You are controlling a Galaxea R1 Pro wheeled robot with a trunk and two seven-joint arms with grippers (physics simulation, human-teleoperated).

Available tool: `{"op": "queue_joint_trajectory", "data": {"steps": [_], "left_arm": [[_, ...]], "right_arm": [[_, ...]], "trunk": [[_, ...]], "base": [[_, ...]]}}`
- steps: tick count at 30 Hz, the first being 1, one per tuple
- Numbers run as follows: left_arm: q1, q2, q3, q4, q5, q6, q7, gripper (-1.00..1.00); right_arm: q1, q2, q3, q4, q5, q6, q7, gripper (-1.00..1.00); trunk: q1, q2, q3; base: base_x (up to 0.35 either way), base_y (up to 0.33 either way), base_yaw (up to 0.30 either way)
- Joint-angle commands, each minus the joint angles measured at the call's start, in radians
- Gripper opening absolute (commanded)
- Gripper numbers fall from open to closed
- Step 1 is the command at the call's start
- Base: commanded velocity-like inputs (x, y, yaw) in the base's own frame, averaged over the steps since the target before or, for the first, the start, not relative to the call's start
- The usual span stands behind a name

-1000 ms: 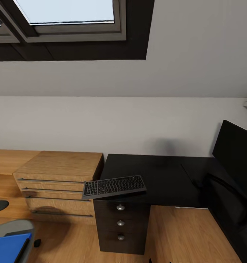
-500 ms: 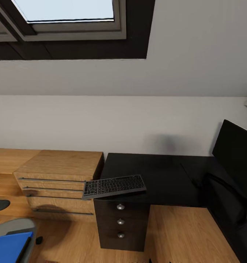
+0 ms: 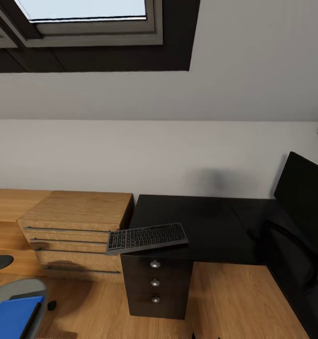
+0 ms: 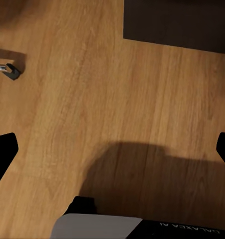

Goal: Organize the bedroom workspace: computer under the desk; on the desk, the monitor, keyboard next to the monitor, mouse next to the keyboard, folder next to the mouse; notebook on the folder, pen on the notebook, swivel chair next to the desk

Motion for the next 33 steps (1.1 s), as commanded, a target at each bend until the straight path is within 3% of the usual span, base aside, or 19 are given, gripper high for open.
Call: {"op": "queue_joint_trajectory", "data": {"steps": [1, 17, 22, 24, 25, 27, 28, 31, 32, 33], "left_arm": [[-0.001, 0.001, -0.008, 0.001, 0.01, -0.004, 0.005, 1.0], [-0.001, 0.001, -0.01, 0.001, 0.01, -0.003, 0.006, 1.0], [-0.001, 0.0, -0.01, 0.001, 0.01, -0.003, 0.008, 1.0], [-0.001, 0.0, -0.01, 0.001, 0.01, -0.003, 0.008, 1.0], [-0.001, -0.001, -0.01, 0.001, 0.01, -0.003, 0.008, 1.0], [-0.001, 0.0, -0.01, 0.001, 0.01, -0.003, 0.008, 1.0], [-0.001, -0.001, -0.01, 0.001, 0.01, -0.003, 0.008, 1.0], [-0.001, 0.0, -0.01, 0.001, 0.01, -0.003, 0.008, 1.0], [-0.001, -0.001, -0.01, 0.001, 0.01, -0.003, 0.008, 1.0], [-0.001, -0.001, -0.01, 0.001, 0.01, -0.003, 0.008, 1.0]], "right_arm": [[-0.001, 0.0, -0.009, 0.0, 0.006, -0.002, 0.004, 1.0], [-0.001, -0.005, -0.01, -0.008, 0.004, -0.011, 0.01, 1.0], [-0.001, -0.006, -0.014, -0.118, -0.002, -0.001, 0.009, 1.0], [-0.001, -0.006, -0.019, -0.303, -0.012, 0.092, 0.006, 1.0], [-0.001, -0.006, -0.02, -0.352, -0.015, 0.132, 0.005, 1.0], [-0.001, -0.007, -0.022, -0.515, -0.028, 0.297, 0.004, 1.0], [-0.001, -0.012, -0.025, -0.643, -0.037, 0.464, 0.003, 1.0], [-0.002, -0.029, -0.031, -0.812, -0.046, 0.712, 0.002, 1.0], [-0.004, -0.045, -0.033, -0.897, -0.05, 0.859, 0.0, 1.0], [-0.007, -0.054, -0.034, -0.929, -0.051, 0.922, -0.001, 1.0]], "trunk": [[0.0, -0.001, -0.003], [0.0, -0.001, -0.013], [0.0, -0.001, -0.013], [0.0, -0.001, -0.013], [0.0, -0.001, -0.013], [0.0, -0.001, -0.013], [0.0, -0.001, -0.013], [0.0, -0.001, -0.013], [0.0, -0.001, -0.013], [0.0, -0.001, -0.013]], "base": [[0.0, 0.0, 0.0], [0.0, 0.0, 0.0], [0.0, 0.0, 0.0], [0.0, 0.0, 0.0], [0.0, 0.0, 0.0], [0.0, 0.0, 0.0], [0.0, 0.0, 0.0], [0.0, 0.0, 0.0], [0.0, 0.0, 0.0], [0.0, -0.005, 0.0]]}}
